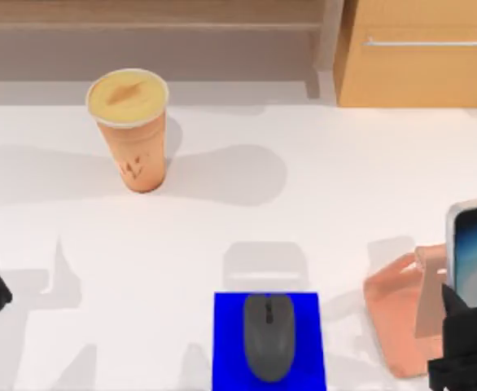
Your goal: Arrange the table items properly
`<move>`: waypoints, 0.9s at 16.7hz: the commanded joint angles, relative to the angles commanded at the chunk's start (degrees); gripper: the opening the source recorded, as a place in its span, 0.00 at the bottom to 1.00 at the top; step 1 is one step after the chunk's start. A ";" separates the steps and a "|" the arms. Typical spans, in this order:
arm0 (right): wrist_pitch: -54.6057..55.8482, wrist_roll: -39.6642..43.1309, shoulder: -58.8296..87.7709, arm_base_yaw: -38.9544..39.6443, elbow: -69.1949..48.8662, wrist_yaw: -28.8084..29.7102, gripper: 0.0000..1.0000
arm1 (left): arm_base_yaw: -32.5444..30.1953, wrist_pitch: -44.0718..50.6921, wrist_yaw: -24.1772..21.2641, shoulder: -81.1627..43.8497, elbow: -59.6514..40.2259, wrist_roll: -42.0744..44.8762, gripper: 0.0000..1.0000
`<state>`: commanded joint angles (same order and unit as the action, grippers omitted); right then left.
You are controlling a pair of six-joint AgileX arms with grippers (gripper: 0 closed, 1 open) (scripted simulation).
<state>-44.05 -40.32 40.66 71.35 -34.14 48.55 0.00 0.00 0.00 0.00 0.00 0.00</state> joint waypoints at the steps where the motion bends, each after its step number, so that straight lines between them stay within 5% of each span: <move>1: 0.93 -0.49 -2.25 0.92 2.12 1.47 0.00 | 0.00 0.00 0.00 0.00 0.00 0.00 1.00; 15: 10.39 2.35 -6.69 -2.38 -1.87 3.14 0.00 | 0.00 0.00 0.00 0.00 0.00 0.00 1.00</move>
<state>-33.66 -37.98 33.97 68.97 -36.00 51.69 0.00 0.00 0.00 0.00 0.00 0.00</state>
